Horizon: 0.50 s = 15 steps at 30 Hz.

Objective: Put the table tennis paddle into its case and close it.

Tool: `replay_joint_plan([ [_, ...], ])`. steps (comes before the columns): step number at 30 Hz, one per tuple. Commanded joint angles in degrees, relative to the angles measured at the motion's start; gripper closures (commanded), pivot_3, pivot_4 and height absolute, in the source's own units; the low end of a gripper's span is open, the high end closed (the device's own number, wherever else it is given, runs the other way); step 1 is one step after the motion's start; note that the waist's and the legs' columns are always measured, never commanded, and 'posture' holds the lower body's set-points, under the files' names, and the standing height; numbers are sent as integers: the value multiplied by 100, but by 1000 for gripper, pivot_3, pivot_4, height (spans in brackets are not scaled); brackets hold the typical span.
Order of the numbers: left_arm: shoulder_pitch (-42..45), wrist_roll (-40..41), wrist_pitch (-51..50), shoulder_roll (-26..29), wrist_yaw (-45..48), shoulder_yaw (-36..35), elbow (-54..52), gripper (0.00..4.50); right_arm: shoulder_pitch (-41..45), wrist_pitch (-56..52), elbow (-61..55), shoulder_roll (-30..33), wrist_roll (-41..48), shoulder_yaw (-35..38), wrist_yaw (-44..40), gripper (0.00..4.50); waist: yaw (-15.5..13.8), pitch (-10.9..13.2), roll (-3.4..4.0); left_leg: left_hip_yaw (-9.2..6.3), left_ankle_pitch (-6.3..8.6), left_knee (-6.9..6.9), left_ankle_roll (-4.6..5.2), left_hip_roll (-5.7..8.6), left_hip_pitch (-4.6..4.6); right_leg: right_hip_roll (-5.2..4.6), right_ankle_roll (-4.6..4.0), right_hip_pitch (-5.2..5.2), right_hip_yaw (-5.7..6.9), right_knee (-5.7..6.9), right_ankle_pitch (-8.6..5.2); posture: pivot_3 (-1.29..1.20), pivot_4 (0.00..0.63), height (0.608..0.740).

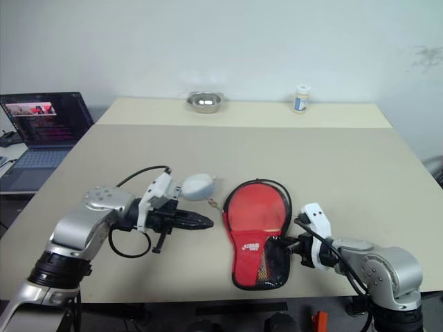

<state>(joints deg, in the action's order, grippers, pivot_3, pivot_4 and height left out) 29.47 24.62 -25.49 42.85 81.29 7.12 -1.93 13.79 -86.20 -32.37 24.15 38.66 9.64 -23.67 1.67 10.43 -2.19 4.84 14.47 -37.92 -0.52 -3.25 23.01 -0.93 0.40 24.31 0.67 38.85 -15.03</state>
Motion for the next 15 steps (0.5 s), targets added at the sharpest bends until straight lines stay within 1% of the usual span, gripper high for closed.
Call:
replay_joint_plan([
  [1,6,13,101,-3,-5,-19,-93,4500,-7,-27,-123,161,125,97,-76,4488,0,0,0,0,0,0,0,0,0,0,0,0,0,0,0,0,150,740],
  [11,35,4,137,-48,-9,21,-56,4500,-51,-96,-163,215,215,154,-31,4488,0,0,0,-1,0,0,0,1,0,-2,0,0,0,0,0,0,150,740],
  [13,39,8,146,-52,-16,25,-51,4500,-43,-116,-176,234,224,209,-34,4039,0,0,0,-1,0,0,0,1,1,-2,0,0,0,-1,0,0,150,740],
  [14,40,4,154,-61,-29,30,-49,4500,-46,-121,-202,269,234,247,-48,3885,0,0,0,-1,0,0,0,1,1,-2,0,0,0,-1,0,0,150,740],
  [15,41,5,155,-67,-39,35,-53,4500,-54,-106,-234,323,245,268,-75,3566,0,0,0,-1,0,0,0,1,1,-2,0,0,0,-1,0,0,150,740],
])
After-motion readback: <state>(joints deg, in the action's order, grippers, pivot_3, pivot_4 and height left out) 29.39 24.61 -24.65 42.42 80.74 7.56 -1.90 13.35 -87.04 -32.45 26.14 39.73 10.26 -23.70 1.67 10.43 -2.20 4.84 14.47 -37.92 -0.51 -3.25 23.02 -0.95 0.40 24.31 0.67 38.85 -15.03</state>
